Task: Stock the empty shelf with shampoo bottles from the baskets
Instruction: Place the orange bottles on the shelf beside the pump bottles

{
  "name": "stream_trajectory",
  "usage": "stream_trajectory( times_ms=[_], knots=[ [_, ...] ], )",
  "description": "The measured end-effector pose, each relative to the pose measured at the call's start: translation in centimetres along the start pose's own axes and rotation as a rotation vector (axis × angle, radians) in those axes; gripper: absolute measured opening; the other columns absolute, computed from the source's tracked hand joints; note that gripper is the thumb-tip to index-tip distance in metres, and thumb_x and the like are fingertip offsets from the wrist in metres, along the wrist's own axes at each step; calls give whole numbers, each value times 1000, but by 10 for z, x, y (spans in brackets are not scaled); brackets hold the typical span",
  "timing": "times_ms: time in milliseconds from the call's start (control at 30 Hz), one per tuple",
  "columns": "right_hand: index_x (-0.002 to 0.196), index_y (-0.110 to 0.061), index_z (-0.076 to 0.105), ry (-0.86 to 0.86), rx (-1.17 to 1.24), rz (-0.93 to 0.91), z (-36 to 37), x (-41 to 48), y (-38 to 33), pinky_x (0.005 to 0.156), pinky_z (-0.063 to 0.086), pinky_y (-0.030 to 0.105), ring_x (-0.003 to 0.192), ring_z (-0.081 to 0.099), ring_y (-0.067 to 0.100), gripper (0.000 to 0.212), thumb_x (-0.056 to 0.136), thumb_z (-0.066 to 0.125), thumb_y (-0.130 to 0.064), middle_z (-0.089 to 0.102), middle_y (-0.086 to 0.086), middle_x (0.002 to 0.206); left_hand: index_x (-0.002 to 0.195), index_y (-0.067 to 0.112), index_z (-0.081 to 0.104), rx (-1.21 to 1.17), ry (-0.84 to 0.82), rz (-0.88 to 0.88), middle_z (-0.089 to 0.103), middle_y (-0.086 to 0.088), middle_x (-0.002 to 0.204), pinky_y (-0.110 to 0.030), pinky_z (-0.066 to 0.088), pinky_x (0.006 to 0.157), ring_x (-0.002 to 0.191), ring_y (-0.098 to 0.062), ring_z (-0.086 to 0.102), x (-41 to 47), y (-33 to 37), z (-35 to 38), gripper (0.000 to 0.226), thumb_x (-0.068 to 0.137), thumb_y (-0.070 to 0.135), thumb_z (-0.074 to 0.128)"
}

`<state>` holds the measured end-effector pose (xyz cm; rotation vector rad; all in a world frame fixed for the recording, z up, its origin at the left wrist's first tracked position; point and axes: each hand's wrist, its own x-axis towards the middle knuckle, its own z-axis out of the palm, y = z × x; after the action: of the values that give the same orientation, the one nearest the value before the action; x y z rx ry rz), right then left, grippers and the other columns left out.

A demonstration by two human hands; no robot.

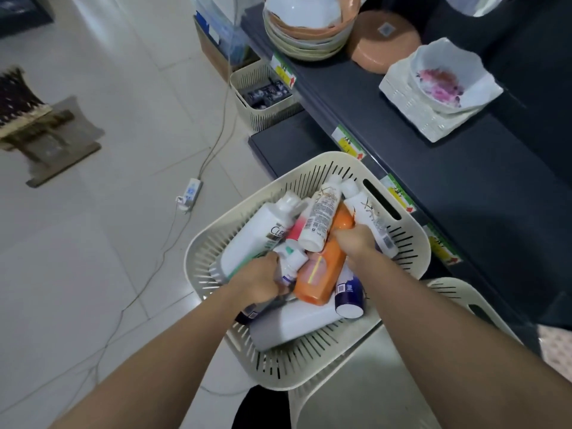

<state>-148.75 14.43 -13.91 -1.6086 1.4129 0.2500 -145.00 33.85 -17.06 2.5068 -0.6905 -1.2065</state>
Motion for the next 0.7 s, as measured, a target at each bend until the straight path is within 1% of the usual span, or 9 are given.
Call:
stream_trajectory(
  times_ms=[100,233,300,367,433,533,600,667,700],
  knots=[
    [122,2,59,10,58,33,2,5,-2,91,55,49,101,65,37,52,79,76,-23,67,20,116,126,15,50,-67,-3,16,64,-4,118,-39,48,91,107,-25,60,1,-2,-3,62,73,33,77],
    [119,2,61,-33,91,65,-6,5,1,89,56,48,96,66,36,64,66,84,-26,68,20,108,125,20,50,-131,-9,79,63,1,116,-40,49,90,105,-21,59,-6,3,-10,73,61,33,83],
    [113,0,64,-67,106,14,-9,1,3,83,57,42,90,68,33,54,68,84,-22,70,16,101,115,18,55,-262,6,138,66,2,108,-42,51,87,99,-19,62,-12,7,-14,64,58,25,84],
    [108,-3,65,-107,171,-33,-13,-6,5,81,59,42,88,69,30,42,71,82,-13,71,13,98,103,17,59,-429,46,176,69,2,96,-43,53,84,90,-15,66,-17,9,-18,48,60,17,81],
    [99,-10,64,-151,230,-78,-17,-12,8,72,60,39,82,71,27,30,73,80,-8,71,10,93,101,14,61,-539,70,169,70,0,95,-44,52,87,91,-15,67,-21,9,-23,43,64,20,81],
    [90,-17,64,-215,338,-131,-23,-22,19,57,58,31,71,73,22,21,78,76,-4,72,7,86,106,22,62,-769,123,126,71,5,102,-32,50,90,100,-16,66,-30,14,-29,45,69,31,86],
    [98,-11,68,-257,448,-123,-29,-29,24,58,59,34,72,75,24,21,80,74,-3,75,10,85,106,22,60,-892,150,40,73,7,96,-31,53,88,96,-22,67,-35,22,-35,39,79,47,73],
    [106,-7,68,-307,547,-107,-35,-34,26,64,60,40,81,75,30,23,83,70,-3,76,15,92,122,10,54,-1000,76,-109,70,-12,105,-44,54,91,98,-35,66,-37,30,-41,61,89,61,49],
    [110,-6,67,-330,588,-88,-39,-37,25,67,60,43,84,74,33,25,85,68,-4,75,18,96,124,7,53,-1097,20,-154,68,-19,103,-46,56,86,93,-36,67,-37,32,-42,65,92,62,40]
  ],
)
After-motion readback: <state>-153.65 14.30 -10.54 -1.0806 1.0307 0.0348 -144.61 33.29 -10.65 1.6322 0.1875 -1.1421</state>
